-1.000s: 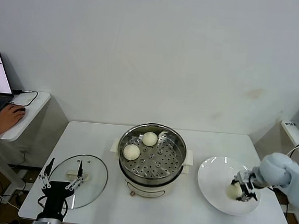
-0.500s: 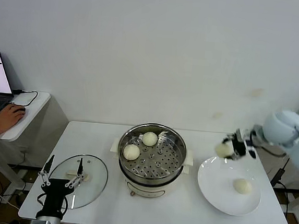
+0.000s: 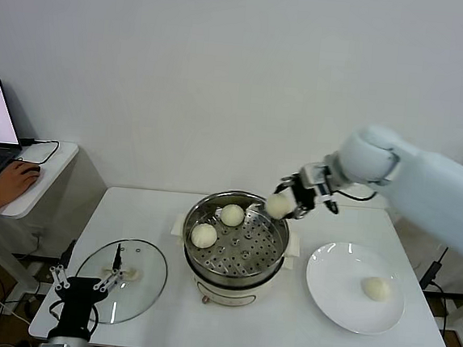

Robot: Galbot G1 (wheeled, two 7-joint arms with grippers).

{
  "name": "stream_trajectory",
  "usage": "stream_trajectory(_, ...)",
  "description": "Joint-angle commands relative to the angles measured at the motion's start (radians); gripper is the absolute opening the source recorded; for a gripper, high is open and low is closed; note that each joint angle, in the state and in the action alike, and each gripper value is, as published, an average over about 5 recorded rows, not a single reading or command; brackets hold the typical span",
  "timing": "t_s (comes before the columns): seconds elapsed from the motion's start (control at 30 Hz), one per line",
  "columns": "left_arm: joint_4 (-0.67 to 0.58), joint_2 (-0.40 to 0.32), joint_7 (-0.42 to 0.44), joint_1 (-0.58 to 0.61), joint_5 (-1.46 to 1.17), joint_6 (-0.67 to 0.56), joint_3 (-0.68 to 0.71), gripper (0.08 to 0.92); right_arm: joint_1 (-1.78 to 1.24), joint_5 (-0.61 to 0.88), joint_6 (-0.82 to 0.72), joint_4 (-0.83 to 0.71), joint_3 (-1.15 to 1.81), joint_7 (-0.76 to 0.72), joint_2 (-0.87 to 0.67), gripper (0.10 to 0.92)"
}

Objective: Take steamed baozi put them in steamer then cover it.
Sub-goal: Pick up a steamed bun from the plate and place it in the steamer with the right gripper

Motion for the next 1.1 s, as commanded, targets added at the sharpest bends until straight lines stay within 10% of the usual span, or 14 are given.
stream_trajectory(0.03, -0.009, -0.010, -0.001, 0.003, 0.002, 0.000, -0.008, 0.823, 0.053, -0.028, 0.202, -0.020, -0.173, -0.007, 0.247, 0.619)
stream_trajectory(1.1, 0.004, -0.033, -0.005, -0.008, -0.001, -0.008, 0.006, 0.823, -0.006, -0.262, 0.472, -0.024, -0.242, 0.005, 0.265, 0.628)
